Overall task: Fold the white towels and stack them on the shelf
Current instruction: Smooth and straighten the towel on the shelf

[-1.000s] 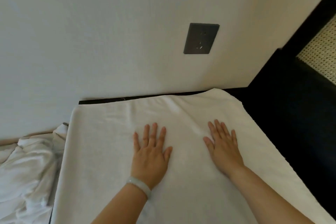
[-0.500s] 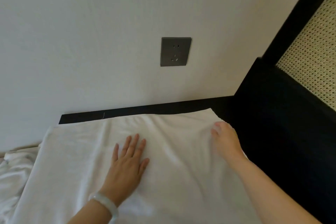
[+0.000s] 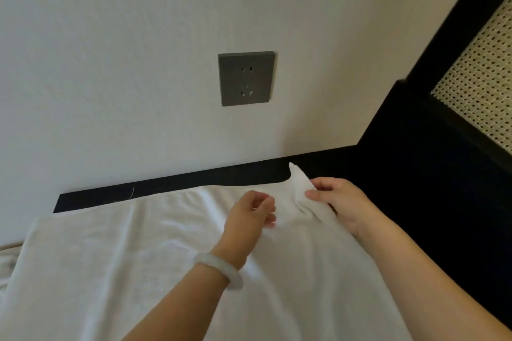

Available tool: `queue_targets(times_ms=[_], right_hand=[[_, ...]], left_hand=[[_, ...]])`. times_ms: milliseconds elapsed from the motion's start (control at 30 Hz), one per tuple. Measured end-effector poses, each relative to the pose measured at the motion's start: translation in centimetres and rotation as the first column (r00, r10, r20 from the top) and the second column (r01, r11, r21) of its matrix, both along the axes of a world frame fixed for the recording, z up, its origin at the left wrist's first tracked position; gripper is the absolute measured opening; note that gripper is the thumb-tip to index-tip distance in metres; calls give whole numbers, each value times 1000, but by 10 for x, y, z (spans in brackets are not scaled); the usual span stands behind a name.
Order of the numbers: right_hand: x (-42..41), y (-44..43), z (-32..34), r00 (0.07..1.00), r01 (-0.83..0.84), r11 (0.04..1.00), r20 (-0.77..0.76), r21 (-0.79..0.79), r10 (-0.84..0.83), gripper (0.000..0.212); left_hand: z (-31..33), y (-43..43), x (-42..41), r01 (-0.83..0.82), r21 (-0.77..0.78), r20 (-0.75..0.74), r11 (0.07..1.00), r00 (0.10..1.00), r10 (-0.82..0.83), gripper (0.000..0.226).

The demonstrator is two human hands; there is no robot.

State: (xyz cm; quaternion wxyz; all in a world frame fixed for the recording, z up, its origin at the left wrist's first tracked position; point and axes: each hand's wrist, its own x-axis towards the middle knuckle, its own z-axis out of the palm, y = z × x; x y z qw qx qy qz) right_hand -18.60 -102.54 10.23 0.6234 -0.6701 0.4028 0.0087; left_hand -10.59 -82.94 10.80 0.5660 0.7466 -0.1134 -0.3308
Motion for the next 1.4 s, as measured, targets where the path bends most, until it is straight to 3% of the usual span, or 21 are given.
queue_targets(times_ms=[67, 133, 233, 300, 333, 400, 467, 500, 633, 767, 867, 933, 1133, 1233, 1400], right_hand=[[-8, 11, 5, 995, -3, 999, 102, -47, 8, 24], [-20, 29, 16, 981, -66, 969, 162, -237, 107, 29], [-46, 63, 29, 848, -439, 814, 125, -379, 515, 28], [-66, 74, 28, 750, -606, 714, 49, -349, 660, 31], [-72, 77, 26, 772, -581, 749, 77, -317, 631, 34], [-77, 77, 22, 933, -278, 935, 168, -222, 317, 38], [-71, 72, 15, 995, 60, 979, 94, -195, -43, 30], [-67, 68, 14, 994, 112, 977, 29, -183, -108, 22], [-55, 64, 13, 996, -71, 997, -53, -1, 71, 14], [-48, 59, 20, 966, -237, 954, -146, -183, 212, 6], [-30, 22, 34, 998, -58, 944, -25, -323, 53, 11], [-12, -17, 45, 1000, 21, 873, -6, -487, -28, 14], [42, -89, 39, 983, -135, 745, -185, -653, 16, 10], [60, -107, 26, 990, -17, 802, -123, -597, -71, 16], [58, -120, 0, 985, 147, 934, -39, -325, -169, 11]], left_hand=[[12, -20, -1, -31, -83, -228, 996, 973, 11, 26], [21, -31, -4, -44, -119, -396, 992, 918, -7, 40], [18, -24, -11, 26, 42, -390, 999, 921, -7, 54], [6, -9, -17, -65, 127, -333, 990, 937, 104, 51], [0, 0, -20, -100, 116, -338, 988, 932, 134, 50], [-4, 14, -26, -148, 57, -376, 987, 913, 158, 49], [-5, 21, -30, -169, 19, -386, 985, 908, 163, 52], [-5, 22, -31, -174, 11, -385, 985, 908, 165, 55], [-3, 21, -32, -199, -32, -405, 979, 899, 169, 58], [-3, 17, -29, -206, -139, -459, 969, 880, 122, 48], [6, 5, -20, -205, -218, -442, 954, 892, 91, 26], [16, -7, -13, -193, -201, -412, 960, 906, 96, 13], [31, -61, 6, -94, -131, -377, 987, 925, 38, 24], [34, -92, 15, -77, -164, -449, 984, 893, -5, 26], [22, -144, 20, 15, -145, -476, 989, 876, -83, 20]])
